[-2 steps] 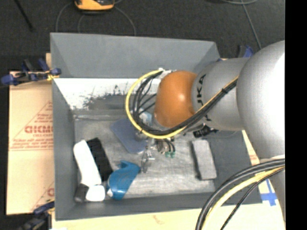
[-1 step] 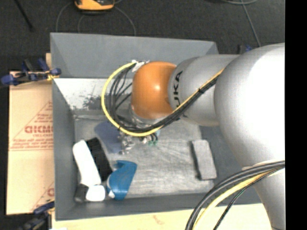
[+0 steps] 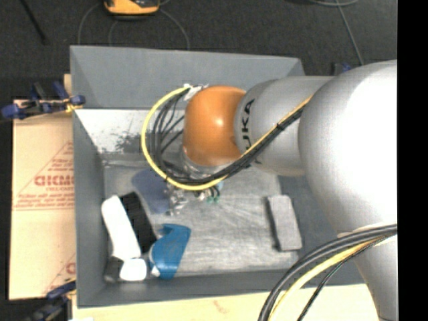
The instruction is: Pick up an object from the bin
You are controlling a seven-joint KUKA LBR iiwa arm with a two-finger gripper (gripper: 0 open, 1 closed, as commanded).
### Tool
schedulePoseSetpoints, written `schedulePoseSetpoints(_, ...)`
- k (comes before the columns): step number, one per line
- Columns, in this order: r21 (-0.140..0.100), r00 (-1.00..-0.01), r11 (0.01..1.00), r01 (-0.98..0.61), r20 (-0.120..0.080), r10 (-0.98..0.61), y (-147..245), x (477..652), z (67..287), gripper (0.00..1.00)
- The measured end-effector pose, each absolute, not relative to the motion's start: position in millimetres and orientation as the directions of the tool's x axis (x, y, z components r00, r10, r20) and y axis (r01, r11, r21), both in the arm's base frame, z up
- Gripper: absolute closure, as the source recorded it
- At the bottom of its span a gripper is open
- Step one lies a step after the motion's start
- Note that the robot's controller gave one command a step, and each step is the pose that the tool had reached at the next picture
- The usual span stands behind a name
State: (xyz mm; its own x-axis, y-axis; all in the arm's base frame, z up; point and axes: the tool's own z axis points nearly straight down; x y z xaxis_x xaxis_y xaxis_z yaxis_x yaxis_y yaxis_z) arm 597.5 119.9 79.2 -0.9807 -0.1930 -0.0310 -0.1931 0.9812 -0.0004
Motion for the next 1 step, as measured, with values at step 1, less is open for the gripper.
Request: schedulePoseSetpoints(1,0.000,-0.980,0.980,-0.199,-0.001,-0.199,111.5,612.1,115.4,1.00)
